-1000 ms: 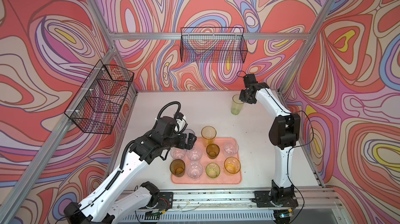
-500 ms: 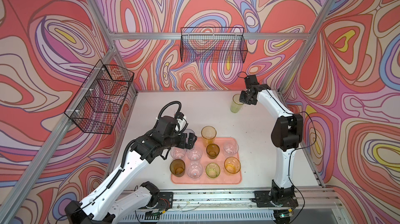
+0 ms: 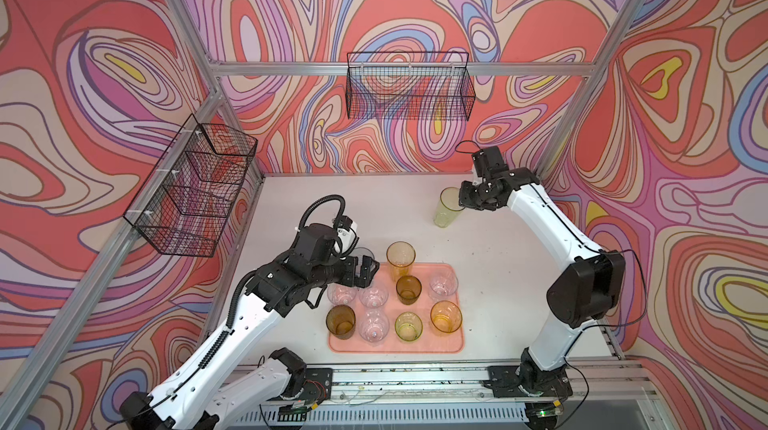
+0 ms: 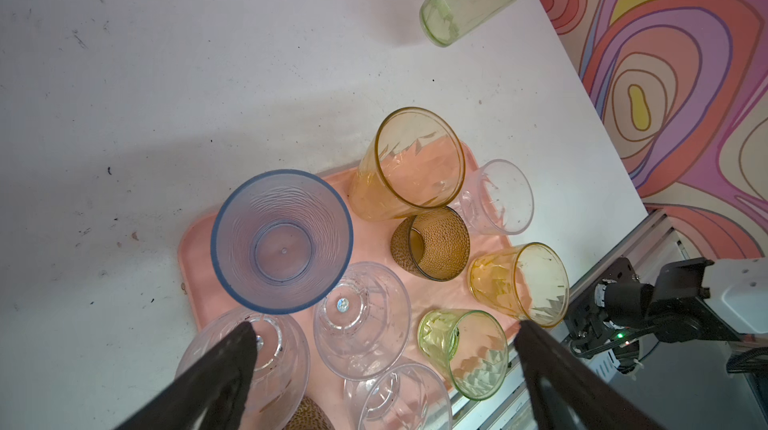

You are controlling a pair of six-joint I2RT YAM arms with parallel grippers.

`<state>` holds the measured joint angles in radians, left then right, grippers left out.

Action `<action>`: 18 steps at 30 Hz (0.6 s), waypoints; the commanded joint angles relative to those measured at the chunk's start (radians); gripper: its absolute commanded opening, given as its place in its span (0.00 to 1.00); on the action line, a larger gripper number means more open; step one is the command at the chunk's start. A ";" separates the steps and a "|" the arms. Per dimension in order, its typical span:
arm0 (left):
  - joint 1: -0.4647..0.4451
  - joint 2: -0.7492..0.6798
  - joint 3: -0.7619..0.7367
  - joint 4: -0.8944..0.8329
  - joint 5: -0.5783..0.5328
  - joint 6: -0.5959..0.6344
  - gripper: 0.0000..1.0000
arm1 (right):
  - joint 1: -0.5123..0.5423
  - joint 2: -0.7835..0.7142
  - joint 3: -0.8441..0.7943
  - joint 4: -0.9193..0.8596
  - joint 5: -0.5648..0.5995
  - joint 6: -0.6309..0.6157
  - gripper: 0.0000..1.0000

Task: Place the glasses into the tray
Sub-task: 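Lift the green glass and carry it toward the tray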

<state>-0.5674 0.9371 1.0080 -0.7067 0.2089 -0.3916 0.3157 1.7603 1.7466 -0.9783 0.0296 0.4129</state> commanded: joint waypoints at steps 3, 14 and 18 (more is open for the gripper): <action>0.006 -0.027 0.016 -0.021 0.032 -0.024 1.00 | 0.107 -0.040 -0.026 -0.083 0.045 -0.002 0.00; 0.006 -0.049 0.001 -0.053 0.029 -0.039 1.00 | 0.235 -0.103 -0.140 -0.093 0.073 0.052 0.00; 0.006 -0.051 -0.006 -0.054 0.026 -0.044 1.00 | 0.253 -0.116 -0.180 -0.078 0.071 0.068 0.00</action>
<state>-0.5674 0.8970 1.0077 -0.7341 0.2356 -0.4236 0.5545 1.6810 1.5848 -1.0698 0.0834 0.4549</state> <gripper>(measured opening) 0.999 0.050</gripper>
